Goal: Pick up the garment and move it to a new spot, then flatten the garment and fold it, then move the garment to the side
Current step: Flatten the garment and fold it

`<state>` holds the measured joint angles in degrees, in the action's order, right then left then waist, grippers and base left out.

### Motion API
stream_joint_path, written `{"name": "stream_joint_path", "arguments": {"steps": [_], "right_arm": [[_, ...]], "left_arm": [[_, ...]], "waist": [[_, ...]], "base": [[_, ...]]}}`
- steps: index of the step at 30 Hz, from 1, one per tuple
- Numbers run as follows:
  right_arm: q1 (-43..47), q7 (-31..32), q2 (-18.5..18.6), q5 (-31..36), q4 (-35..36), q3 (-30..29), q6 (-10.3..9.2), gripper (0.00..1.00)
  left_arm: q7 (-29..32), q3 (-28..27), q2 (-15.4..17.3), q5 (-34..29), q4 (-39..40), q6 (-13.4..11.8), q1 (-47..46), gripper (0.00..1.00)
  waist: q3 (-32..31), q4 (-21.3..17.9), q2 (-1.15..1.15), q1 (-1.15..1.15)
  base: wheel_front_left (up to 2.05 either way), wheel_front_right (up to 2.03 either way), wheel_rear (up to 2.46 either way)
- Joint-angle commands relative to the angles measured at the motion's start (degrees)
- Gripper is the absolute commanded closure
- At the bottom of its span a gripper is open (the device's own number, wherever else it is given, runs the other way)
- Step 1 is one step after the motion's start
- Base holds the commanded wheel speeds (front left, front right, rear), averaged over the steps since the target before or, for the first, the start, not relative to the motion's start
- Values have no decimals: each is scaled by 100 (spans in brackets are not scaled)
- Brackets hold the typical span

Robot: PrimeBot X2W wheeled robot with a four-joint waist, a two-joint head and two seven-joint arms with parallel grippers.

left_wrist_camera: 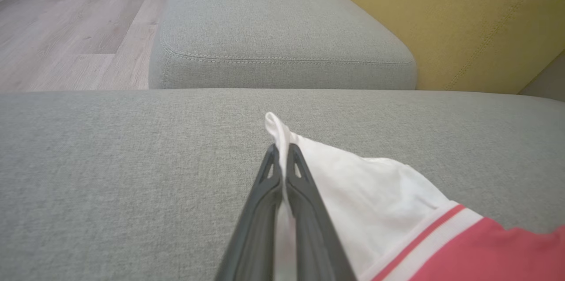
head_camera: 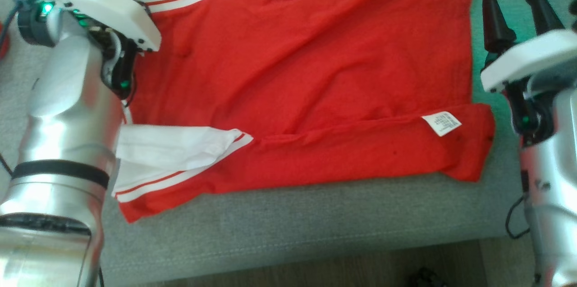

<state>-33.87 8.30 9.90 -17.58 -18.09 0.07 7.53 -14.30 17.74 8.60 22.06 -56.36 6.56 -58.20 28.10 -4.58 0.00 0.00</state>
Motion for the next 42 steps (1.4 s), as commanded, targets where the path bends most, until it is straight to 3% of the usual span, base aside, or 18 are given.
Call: {"name": "stream_joint_path", "arguments": {"steps": [1, 7, 8, 9, 10, 11, 21, 30, 42], "right_arm": [[-198, 141, 78, -92, -106, 173, -4, 0], [-715, 725, 275, -374, -1219, 496, -4, 0], [-781, 726, 299, -412, -1318, 527, -4, 23], [-837, 727, 318, -458, -1412, 560, -4, 62], [-837, 727, 318, -458, -1412, 560, -4, 62], [-884, 743, 331, -522, -1499, 601, -4, 100], [-1335, 8, 541, -793, -1617, 955, -4, 100], [-969, -436, 688, -1153, -1182, 1133, -4, 100], [551, 40, 847, -1839, 143, 983, -4, 100]], "left_arm": [[-69, -140, 159, -58, 233, -2, -97, 100], [-69, -180, 8, -124, 421, 29, -29, 100], [-69, -195, -3, -131, 457, 35, -14, 100], [-69, -212, -11, -134, 491, 40, 1, 100], [-69, -212, -11, -134, 491, 40, 1, 100], [-69, -233, -16, -135, 528, 46, 16, 100], [-70, -608, 31, -207, 1270, 75, 222, 100], [-70, -956, 63, -260, 2513, 88, 1015, 100], [-70, -1170, 155, -132, 4840, 91, 3292, 100]], "waist": [[13, 89, 0, 0], [4, 275, 0, 0], [1, 289, 0, 0], [-5, 304, 0, 0], [-5, 304, 0, 0], [-14, 318, 0, 0], [-140, 345, 0, 0], [-304, 331, 0, 0], [-528, 292, 0, 0]], "base": [[0, 0, 0], [0, 0, 0], [0, 0, 0], [0, 0, 0], [0, 0, 0], [0, 0, 0], [0, 0, 0], [0, 0, 0], [0, 0, 0]]}}
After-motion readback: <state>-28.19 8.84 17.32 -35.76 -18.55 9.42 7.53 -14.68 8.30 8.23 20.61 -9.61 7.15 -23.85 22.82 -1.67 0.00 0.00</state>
